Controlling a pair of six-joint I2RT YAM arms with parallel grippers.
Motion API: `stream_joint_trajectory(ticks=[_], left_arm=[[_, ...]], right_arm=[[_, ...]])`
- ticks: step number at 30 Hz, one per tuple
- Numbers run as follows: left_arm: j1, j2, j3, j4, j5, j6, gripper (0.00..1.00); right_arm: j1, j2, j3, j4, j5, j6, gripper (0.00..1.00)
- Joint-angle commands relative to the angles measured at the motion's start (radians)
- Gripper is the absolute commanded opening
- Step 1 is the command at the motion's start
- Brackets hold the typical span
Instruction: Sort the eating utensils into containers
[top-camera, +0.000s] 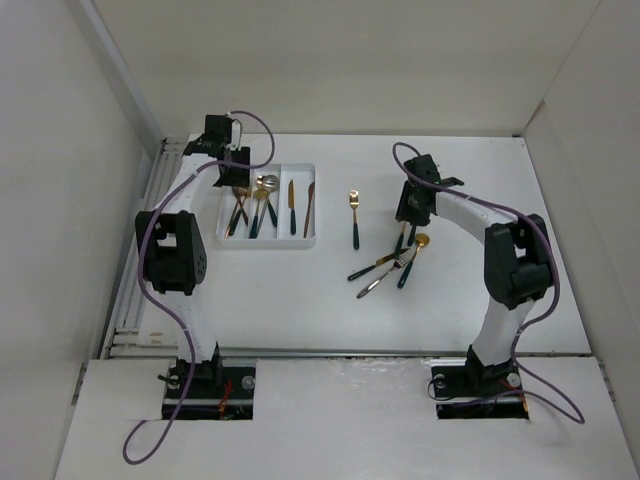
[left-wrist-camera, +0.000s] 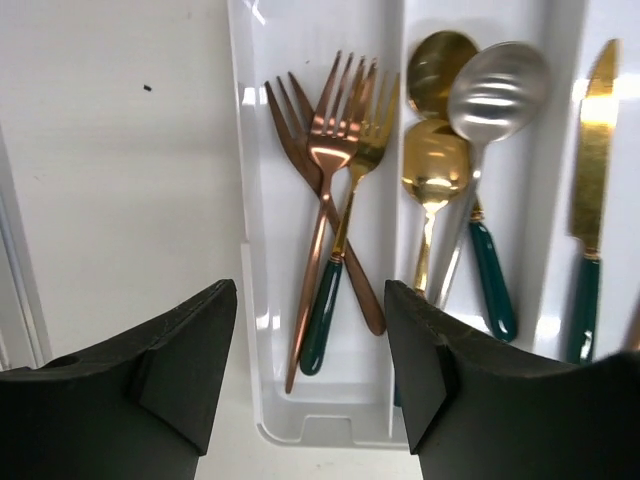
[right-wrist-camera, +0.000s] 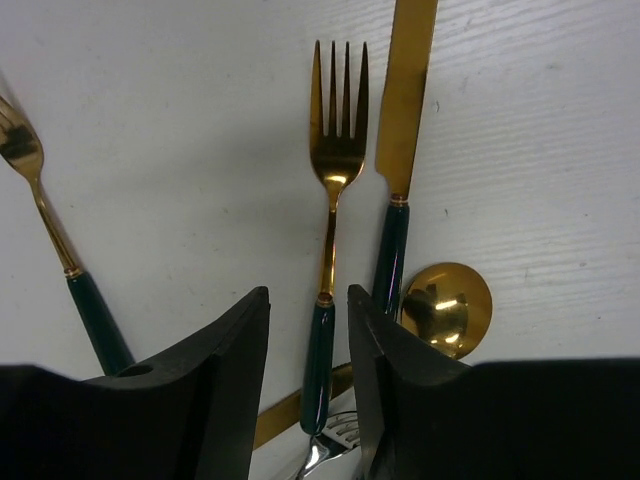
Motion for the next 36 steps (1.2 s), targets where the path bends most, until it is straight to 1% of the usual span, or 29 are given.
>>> stream_joint_trajectory(ticks=[1, 4, 10, 14, 16, 18, 21, 22, 23, 27, 31, 34, 36], left_arm=[[-0.049, -0.106, 0.032, -0.023, -0.023, -0.005, 0.58], [-0.072, -0.13, 0.023, -0.023, -0.023, -0.005, 0.58], [-0.081, -0.139, 0.014, -0.033, -0.023, -0.015, 0.58], [-0.081, -0.148, 0.014, -0.033, -0.014, -0.015, 0.58], [-0.081, -0.159, 0.014, -0.033, -0.014, -0.015, 0.58], [-0.081, -0.159, 0.014, -0.033, -0.014, -0.015, 0.58], [-0.081, -0.168, 0.014, -0.033, -0.014, -0.015, 0.59], [-0.081, -0.168, 0.014, -0.033, -0.014, -0.015, 0.59], [-0.081, -0.168, 0.014, -0.033, -0.014, -0.015, 0.59], [-0.081, -0.179, 0.025, -0.033, -0.014, -0.015, 0.59], [-0.092, -0.188, 0.035, -0.043, -0.014, 0.004, 0.59], [-0.101, -0.197, 0.046, -0.053, -0.005, 0.016, 0.59], [-0.114, -0.197, 0.066, -0.066, 0.039, 0.039, 0.59]], right_arm=[[0.007, 0.018, 0.051, -0.038, -0.009, -0.006, 0.43], [0.007, 0.027, 0.042, -0.048, -0.009, -0.006, 0.43], [0.007, 0.072, 0.031, -0.057, -0.018, -0.006, 0.43], [0.017, 0.114, 0.048, -0.046, -0.062, -0.006, 0.43], [0.017, 0.127, 0.06, -0.058, -0.063, -0.006, 0.38], [0.017, 0.127, 0.061, -0.069, -0.063, -0.015, 0.37], [0.017, 0.136, 0.07, -0.08, -0.063, -0.024, 0.3], [0.017, 0.136, 0.08, -0.08, -0.063, -0.035, 0.27], [0.017, 0.147, 0.08, -0.089, -0.063, -0.044, 0.18], [0.017, 0.158, 0.093, -0.098, -0.072, -0.053, 0.0], [0.017, 0.147, 0.116, -0.08, -0.072, -0.073, 0.0], [0.017, 0.103, 0.13, -0.048, -0.072, -0.073, 0.0], [0.017, 0.073, 0.149, -0.026, -0.081, -0.073, 0.0]])
